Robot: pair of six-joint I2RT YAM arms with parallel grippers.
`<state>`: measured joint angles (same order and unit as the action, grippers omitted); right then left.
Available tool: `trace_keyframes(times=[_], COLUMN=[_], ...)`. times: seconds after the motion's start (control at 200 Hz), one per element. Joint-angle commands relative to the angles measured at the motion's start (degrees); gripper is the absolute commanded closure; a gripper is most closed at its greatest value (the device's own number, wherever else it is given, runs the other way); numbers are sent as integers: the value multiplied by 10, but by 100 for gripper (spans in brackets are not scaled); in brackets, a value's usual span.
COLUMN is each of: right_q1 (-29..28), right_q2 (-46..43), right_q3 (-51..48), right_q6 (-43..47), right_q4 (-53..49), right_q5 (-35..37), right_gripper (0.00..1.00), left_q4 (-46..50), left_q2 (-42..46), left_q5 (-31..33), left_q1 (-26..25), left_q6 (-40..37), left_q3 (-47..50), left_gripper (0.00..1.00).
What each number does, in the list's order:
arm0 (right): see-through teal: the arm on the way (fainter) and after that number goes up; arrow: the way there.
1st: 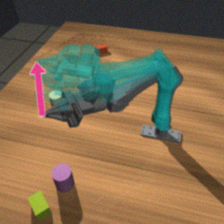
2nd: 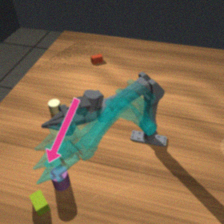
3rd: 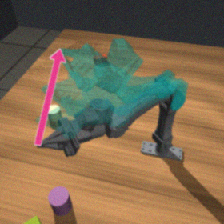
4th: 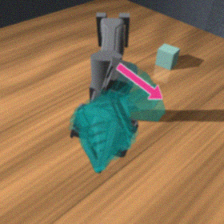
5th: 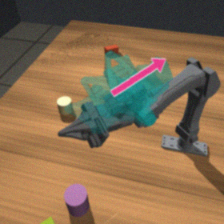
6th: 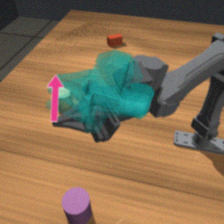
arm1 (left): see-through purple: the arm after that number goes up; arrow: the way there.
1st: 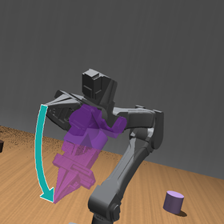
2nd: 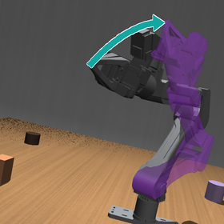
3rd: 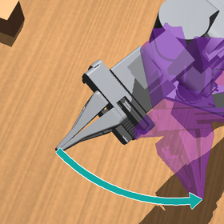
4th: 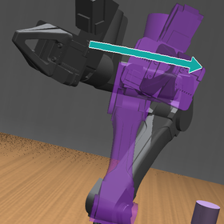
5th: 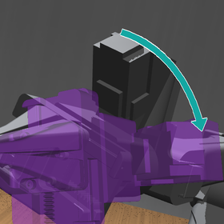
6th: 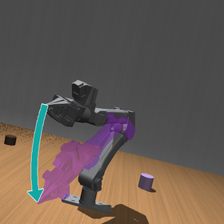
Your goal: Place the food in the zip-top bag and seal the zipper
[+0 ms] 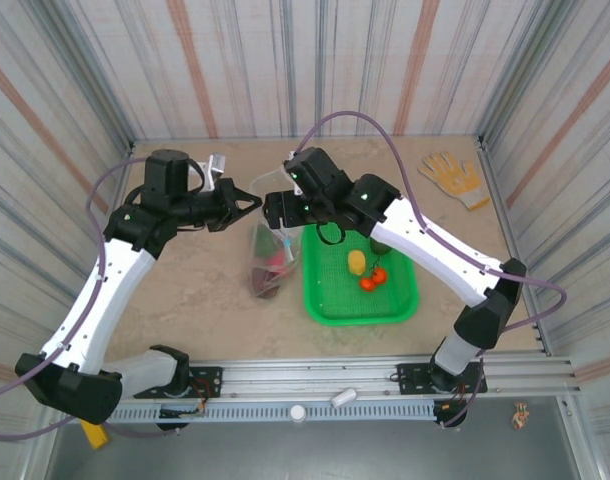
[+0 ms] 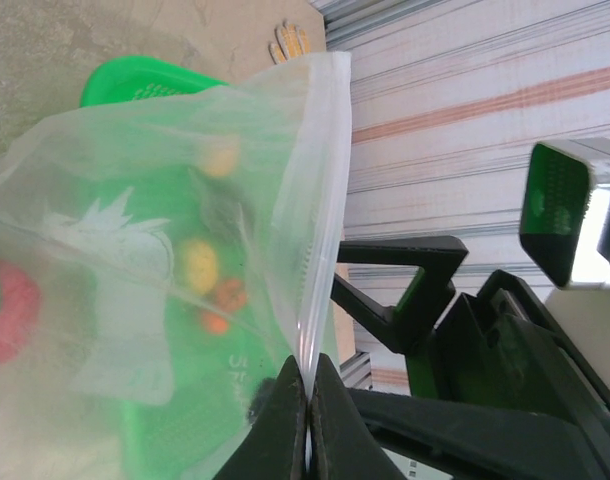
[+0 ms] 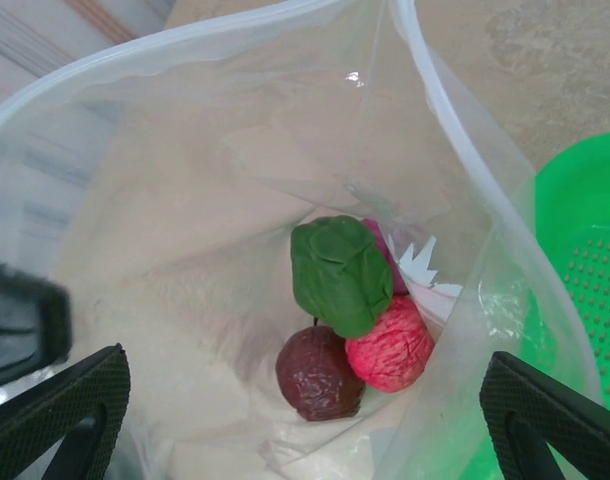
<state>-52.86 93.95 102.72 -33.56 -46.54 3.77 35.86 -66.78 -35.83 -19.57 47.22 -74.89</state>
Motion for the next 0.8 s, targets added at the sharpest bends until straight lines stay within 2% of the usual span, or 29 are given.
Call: trace_keyframes(times=[0.0, 0.235, 0.481, 0.596, 0.791], right_q1=[2, 32, 106, 152, 160], right_q2=[-38, -104, -164, -156, -103], right_q3=[-3, -40, -145, -201, -258], right_q6=[24, 34, 21, 13, 40], right_q4=[11, 47, 49, 30, -3], right_q5=[-16, -37, 3, 1, 30], right_gripper=[10, 11, 12, 13, 13], left_q4=[15, 31, 37, 37, 41], left_q2=[19, 20, 26, 27, 25], left_q5=[21, 34, 49, 45, 46], left_q1=[0, 0, -3, -4, -4], left_q6=[-27, -36, -45, -46, -52], left_q3=[-4, 4, 6, 2, 0], left_gripper=[100, 100, 100, 100, 100])
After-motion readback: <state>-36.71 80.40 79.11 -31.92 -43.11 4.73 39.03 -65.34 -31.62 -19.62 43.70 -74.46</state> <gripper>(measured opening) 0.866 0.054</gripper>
